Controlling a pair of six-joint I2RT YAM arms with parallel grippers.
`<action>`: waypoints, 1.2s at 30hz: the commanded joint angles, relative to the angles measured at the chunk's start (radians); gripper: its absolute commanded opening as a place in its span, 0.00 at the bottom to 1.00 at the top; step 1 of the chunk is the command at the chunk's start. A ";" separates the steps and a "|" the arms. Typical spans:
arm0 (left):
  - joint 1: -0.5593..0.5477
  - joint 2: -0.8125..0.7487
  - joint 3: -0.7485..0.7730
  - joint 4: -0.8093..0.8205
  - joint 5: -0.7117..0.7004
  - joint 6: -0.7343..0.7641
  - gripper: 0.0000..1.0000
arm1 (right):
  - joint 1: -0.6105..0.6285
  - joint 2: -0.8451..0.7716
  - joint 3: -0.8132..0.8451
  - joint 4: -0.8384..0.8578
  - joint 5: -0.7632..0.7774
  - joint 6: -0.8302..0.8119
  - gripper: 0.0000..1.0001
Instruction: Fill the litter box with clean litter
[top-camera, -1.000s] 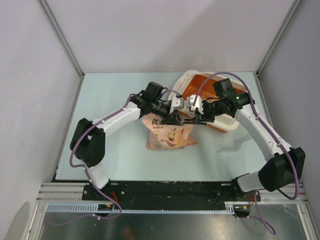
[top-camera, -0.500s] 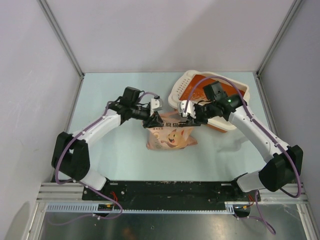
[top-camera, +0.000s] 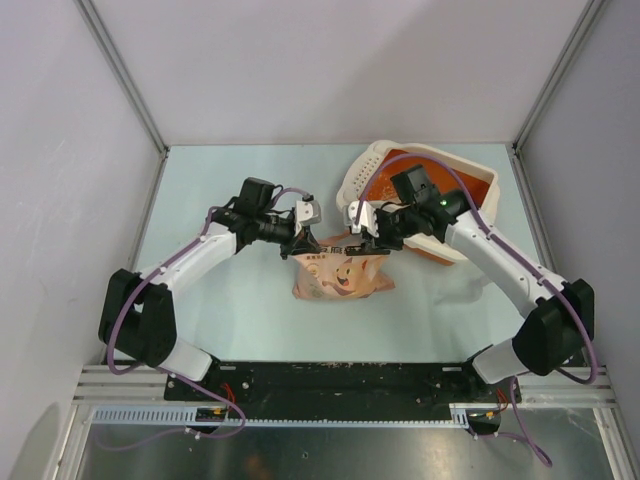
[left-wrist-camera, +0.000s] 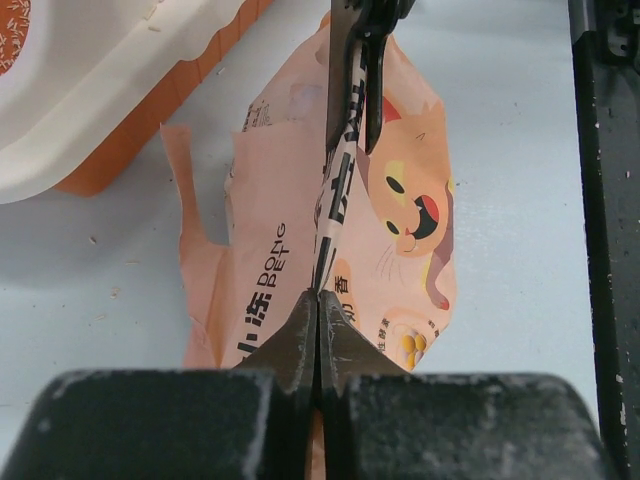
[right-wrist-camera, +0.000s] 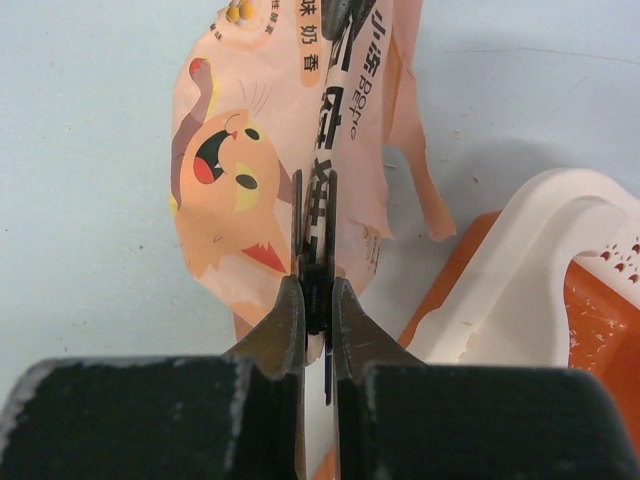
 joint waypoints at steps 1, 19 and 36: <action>0.003 -0.033 0.003 -0.005 0.023 0.019 0.00 | 0.019 0.015 0.022 0.024 -0.029 0.063 0.00; 0.003 -0.042 0.003 -0.005 0.020 0.010 0.00 | 0.073 0.046 -0.015 0.077 -0.001 0.090 0.00; 0.012 -0.074 0.101 -0.005 -0.088 -0.111 0.49 | 0.062 -0.089 -0.046 0.208 0.135 0.229 0.64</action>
